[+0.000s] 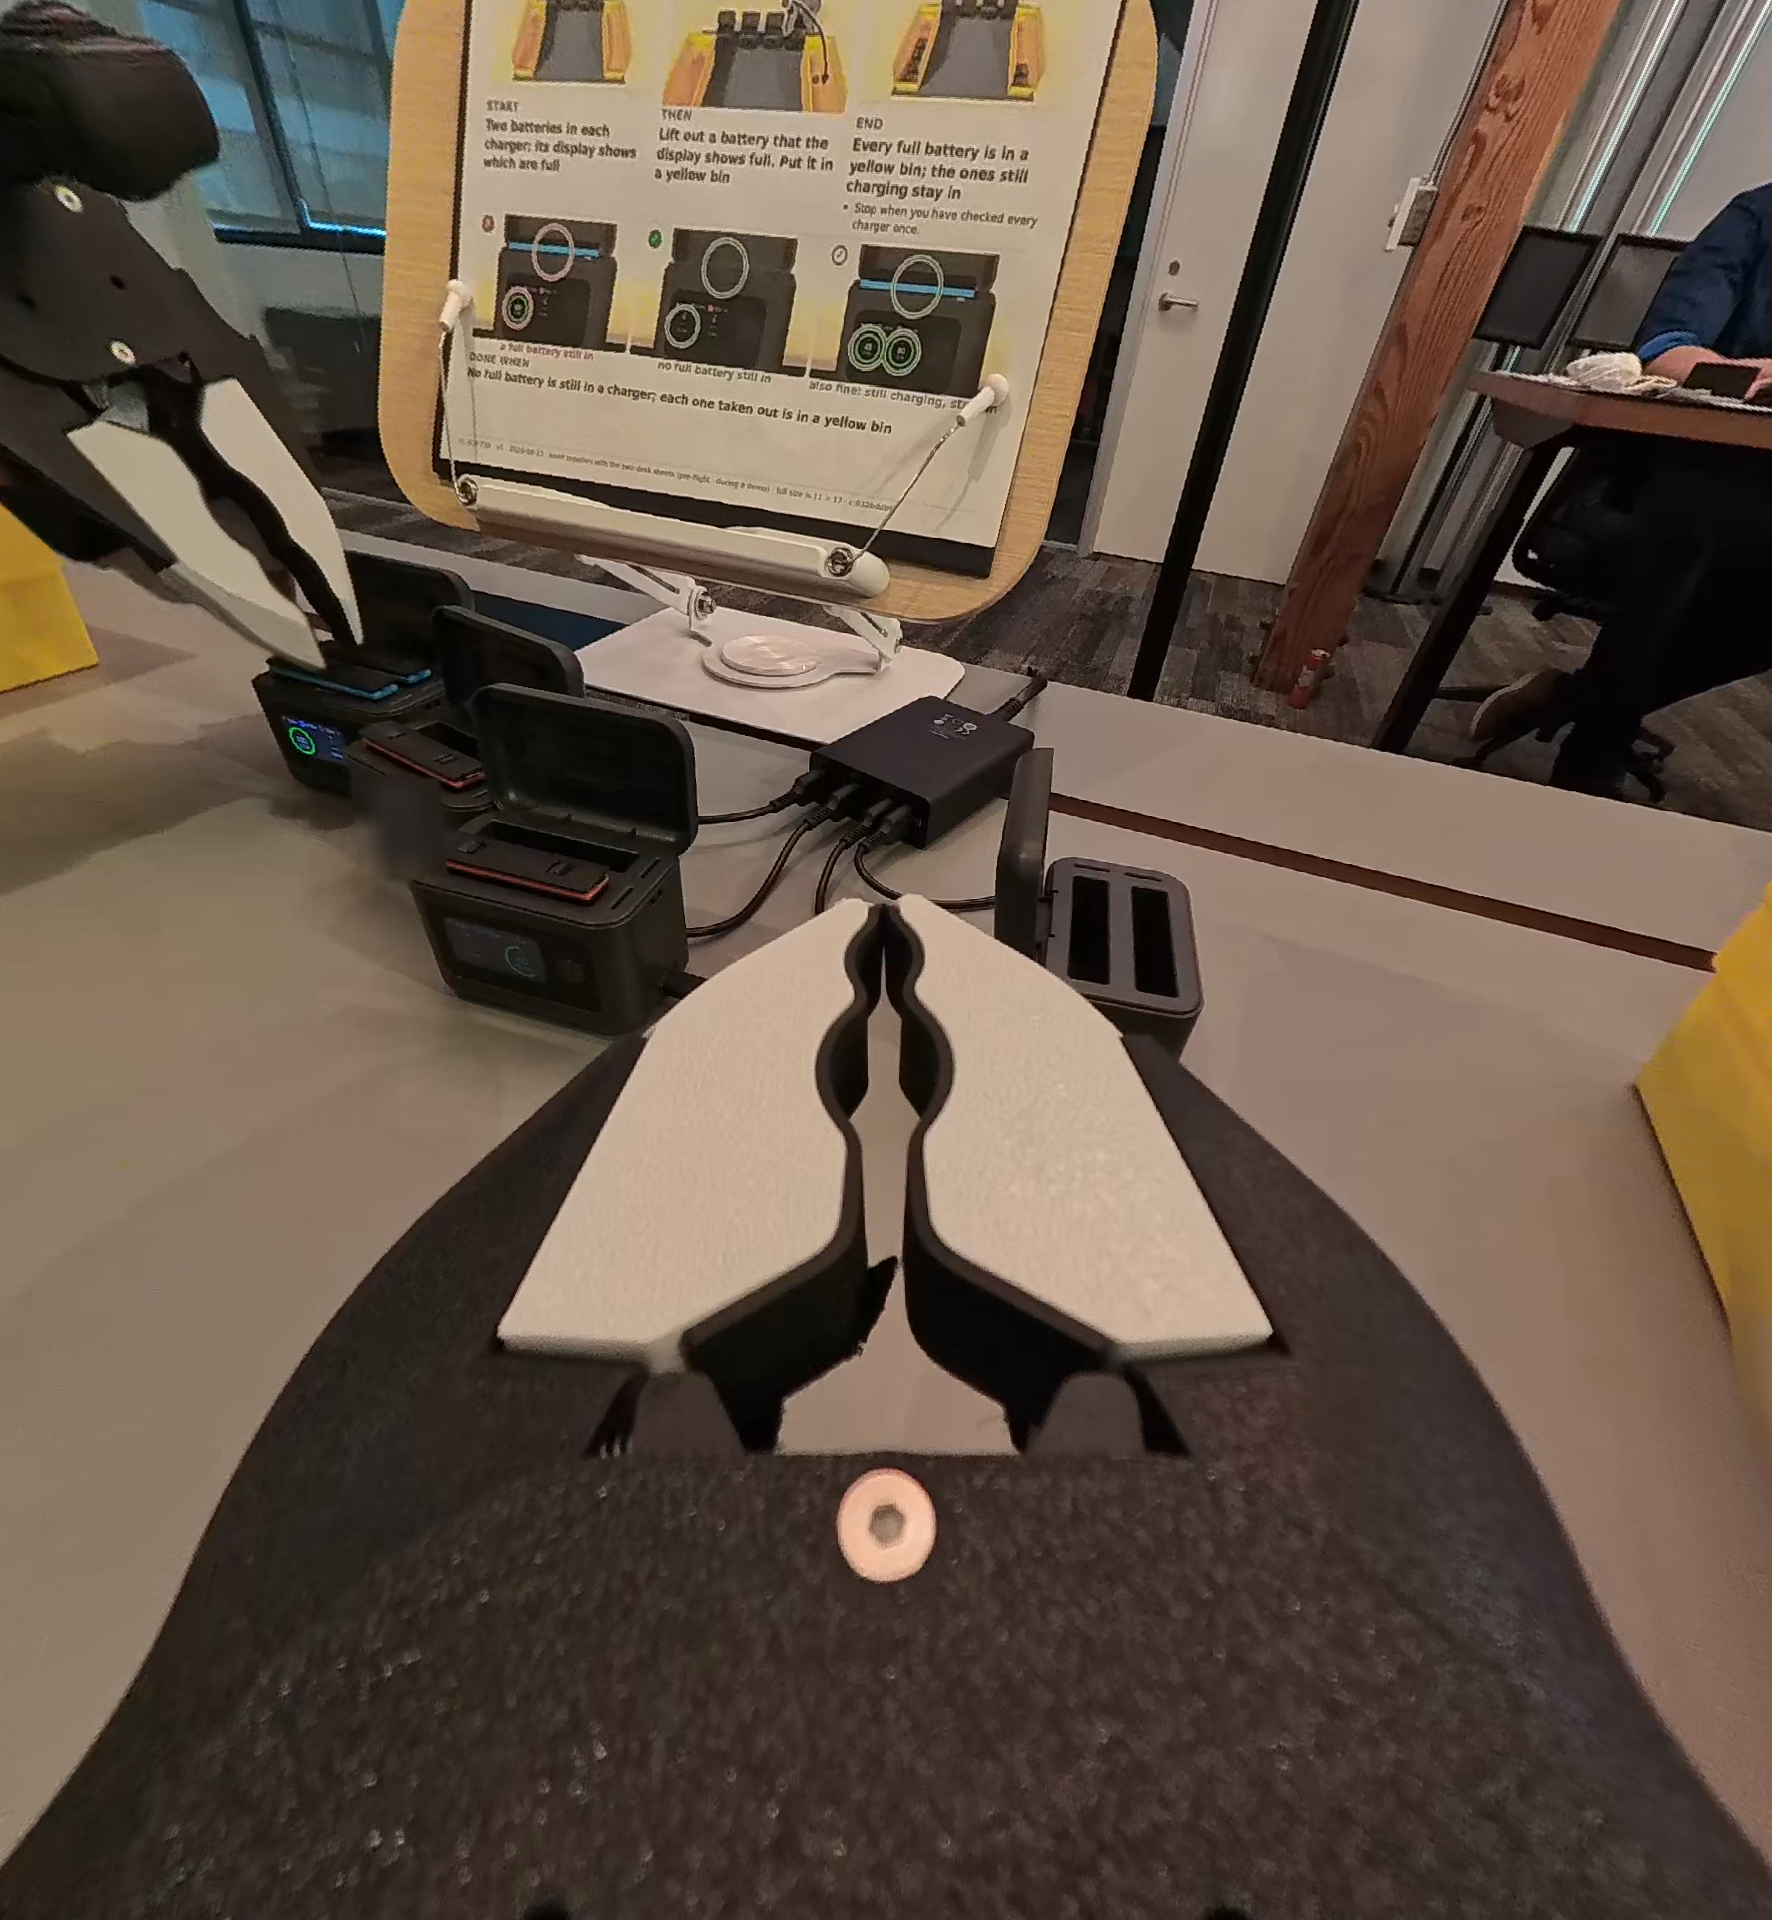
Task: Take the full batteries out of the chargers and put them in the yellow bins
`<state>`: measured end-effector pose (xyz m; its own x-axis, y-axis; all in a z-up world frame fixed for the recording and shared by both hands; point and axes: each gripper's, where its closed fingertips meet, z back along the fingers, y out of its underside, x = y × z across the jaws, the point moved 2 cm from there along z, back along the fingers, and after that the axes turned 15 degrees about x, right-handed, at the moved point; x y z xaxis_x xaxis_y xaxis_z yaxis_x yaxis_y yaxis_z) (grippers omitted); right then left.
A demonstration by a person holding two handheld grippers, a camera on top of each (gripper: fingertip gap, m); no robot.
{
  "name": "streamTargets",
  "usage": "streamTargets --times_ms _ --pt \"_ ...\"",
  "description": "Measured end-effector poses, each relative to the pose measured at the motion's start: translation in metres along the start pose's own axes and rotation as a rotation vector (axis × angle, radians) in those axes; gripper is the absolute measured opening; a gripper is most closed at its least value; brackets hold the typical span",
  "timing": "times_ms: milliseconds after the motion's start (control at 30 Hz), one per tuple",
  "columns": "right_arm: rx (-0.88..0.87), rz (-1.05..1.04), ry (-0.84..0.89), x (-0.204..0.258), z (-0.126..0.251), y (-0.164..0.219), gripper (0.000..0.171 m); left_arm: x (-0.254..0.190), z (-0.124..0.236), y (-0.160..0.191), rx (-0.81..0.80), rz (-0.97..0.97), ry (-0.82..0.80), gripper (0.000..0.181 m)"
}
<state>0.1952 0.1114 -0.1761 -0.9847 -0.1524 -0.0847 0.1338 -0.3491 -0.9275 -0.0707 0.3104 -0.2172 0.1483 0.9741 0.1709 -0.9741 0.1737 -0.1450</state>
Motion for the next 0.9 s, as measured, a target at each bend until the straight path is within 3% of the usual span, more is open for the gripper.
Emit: streamTargets --times_ms 100,667,900 --pt "0.002 0.000 -0.004 0.0007 -0.0003 0.0002 0.000 0.0022 0.0025 0.0016 -0.003 0.022 -0.010 0.000" --pt "0.006 0.001 -0.020 0.0038 -0.0007 0.0005 0.000 -0.0018 -0.0017 0.0071 0.156 -0.025 -0.008 0.000" --pt "0.001 0.003 -0.011 0.0024 0.0002 -0.0001 0.000 -0.0005 -0.0011 0.0059 0.174 -0.023 -0.107 0.000"
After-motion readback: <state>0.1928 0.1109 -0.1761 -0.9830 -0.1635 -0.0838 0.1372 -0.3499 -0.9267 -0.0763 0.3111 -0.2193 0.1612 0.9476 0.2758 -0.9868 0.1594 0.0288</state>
